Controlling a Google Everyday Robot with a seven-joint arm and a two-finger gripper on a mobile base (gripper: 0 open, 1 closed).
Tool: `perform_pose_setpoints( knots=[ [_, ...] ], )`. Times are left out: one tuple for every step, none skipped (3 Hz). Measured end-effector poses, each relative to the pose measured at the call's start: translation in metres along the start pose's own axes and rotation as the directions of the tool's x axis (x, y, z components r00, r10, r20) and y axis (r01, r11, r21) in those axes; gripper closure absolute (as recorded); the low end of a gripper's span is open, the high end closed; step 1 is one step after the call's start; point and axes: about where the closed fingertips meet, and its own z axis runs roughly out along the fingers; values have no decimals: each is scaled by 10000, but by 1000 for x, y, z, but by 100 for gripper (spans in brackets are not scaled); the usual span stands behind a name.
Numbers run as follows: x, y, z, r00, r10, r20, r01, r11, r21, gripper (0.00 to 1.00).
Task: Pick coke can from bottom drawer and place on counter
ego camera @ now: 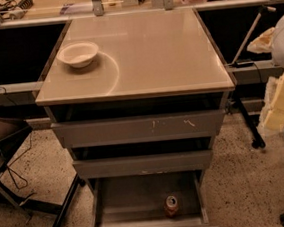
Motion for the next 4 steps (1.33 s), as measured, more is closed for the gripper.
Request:
perform_pose_setpoints(
  knots=[
    [21, 29, 78, 9877, 253, 1542, -103, 9952, -974, 0],
    [43, 71, 183, 9338, 1555, 3223, -833, 9704, -2269, 0],
    [67, 100, 281, 8676, 3022, 3948, -1876, 9344, -3030, 0],
    [86, 85, 352, 7782, 4216, 4656, -3030, 9013, -3097, 0]
  ],
)
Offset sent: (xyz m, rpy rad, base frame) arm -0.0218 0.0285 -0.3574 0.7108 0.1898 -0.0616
